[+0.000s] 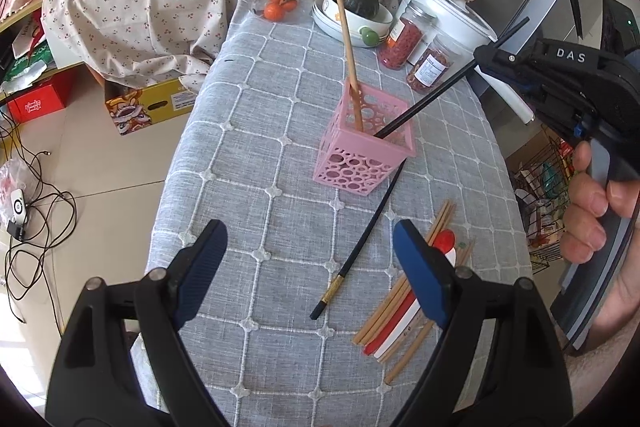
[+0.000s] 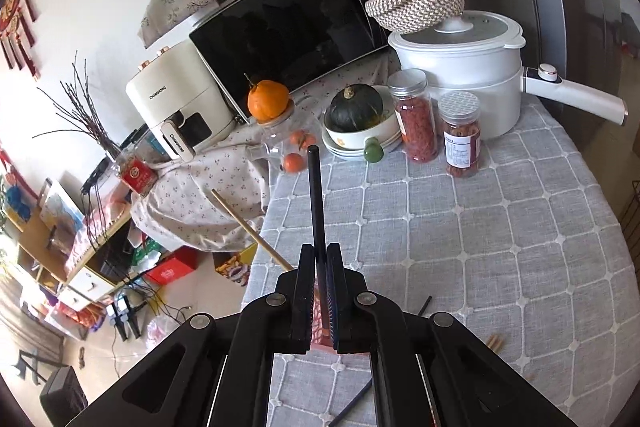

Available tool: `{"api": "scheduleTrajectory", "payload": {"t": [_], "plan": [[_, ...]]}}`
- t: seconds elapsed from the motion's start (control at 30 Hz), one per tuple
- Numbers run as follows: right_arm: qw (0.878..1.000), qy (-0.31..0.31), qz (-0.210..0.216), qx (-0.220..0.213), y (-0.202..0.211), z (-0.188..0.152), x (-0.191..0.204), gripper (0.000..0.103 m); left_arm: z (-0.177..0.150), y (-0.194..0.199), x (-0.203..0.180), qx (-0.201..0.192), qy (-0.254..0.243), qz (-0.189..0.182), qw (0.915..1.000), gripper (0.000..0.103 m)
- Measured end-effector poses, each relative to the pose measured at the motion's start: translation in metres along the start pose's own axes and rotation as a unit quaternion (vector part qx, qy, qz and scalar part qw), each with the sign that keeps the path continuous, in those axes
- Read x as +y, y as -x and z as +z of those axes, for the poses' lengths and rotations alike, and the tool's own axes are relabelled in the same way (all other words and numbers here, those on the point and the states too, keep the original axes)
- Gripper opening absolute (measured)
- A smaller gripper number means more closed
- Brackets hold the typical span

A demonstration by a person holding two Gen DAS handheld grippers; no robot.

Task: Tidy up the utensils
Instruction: 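Lower the black chopstick into the pink basket with the right tool and open, then grasp the gold-tipped black chopstick with the left tool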

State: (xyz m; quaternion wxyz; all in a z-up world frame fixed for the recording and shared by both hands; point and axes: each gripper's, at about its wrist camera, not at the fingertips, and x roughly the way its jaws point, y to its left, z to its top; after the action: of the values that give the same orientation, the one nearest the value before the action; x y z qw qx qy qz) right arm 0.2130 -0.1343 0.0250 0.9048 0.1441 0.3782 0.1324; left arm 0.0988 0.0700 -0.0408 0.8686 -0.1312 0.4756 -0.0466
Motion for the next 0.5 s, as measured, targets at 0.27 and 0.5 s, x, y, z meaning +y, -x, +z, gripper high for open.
{"api": "scheduleTrajectory", "payload": {"t": [0.27, 0.5], "plan": [[1.000, -0.013, 0.001, -0.018, 0.030, 0.011, -0.011, 0.028, -0.003, -0.010, -0.007, 0.022, -0.022, -0.005, 0.9995, 0.085], [0.999, -0.003, -0.021, -0.042, 0.082, 0.008, -0.027, 0.052, -0.007, -0.019, -0.023, 0.039, -0.045, -0.016, 0.9981, 0.085]]}}
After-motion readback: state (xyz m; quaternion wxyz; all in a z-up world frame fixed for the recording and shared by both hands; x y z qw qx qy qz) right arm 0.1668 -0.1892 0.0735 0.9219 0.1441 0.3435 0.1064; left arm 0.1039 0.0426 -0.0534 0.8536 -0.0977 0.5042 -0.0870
